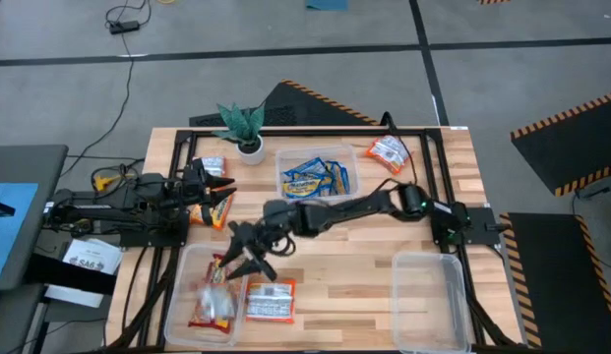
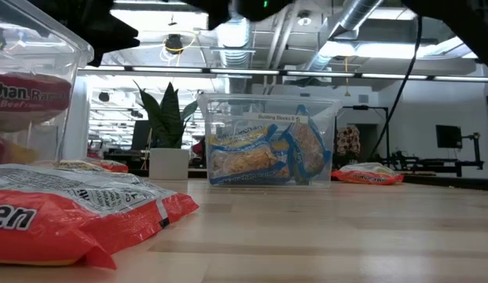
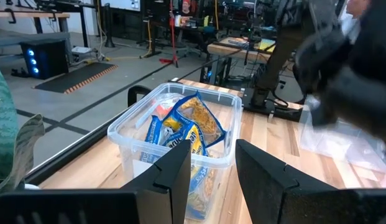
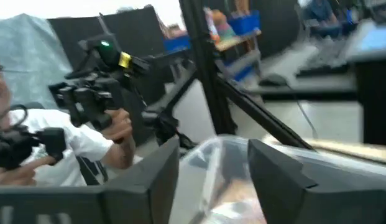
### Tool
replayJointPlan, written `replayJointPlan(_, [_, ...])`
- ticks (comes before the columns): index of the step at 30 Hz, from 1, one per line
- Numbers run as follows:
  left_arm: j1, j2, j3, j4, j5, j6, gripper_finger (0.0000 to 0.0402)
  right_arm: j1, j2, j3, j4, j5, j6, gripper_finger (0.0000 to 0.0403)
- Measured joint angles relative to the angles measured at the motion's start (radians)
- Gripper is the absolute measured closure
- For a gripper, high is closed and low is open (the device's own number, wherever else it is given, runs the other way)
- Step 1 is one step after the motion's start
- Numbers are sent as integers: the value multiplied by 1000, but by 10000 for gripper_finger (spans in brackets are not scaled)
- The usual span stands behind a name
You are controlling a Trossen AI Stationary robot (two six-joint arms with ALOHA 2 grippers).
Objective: Sort Maruchan noodles
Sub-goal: Put the red noodle packet into the bottom left transparent bin, then put the orange noodle packet into the bottom right transparent bin
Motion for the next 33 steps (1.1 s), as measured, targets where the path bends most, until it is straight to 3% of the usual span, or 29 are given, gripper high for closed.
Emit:
replayJointPlan(3, [0, 0, 0, -1, 0, 0, 287, -17, -54, 1, -151, 0, -57, 168])
replayJointPlan(7, [0, 0, 0, -14, 0, -9, 287, -24, -144, -2, -501, 16, -251, 164])
replayJointPlan(13, [0, 0, 0, -44, 0, -29, 287, 4, -262, 0, -1040, 301, -417, 170])
replayJointPlan(17, [0, 0, 0, -45, 0, -40, 287, 32, -290, -19, -1220, 468, -414, 177])
replayJointPlan(21, [0, 0, 0, -52, 2, -46, 287, 63, -376, -151, -1239, 587, -364, 183])
replayJointPlan(25, [0, 0, 0, -59, 3, -48, 287, 95, -511, -391, -1187, 735, -266, 189])
replayJointPlan(33, [0, 4, 0, -68, 26, -85, 287, 197, -873, -872, -889, 1122, -64, 193])
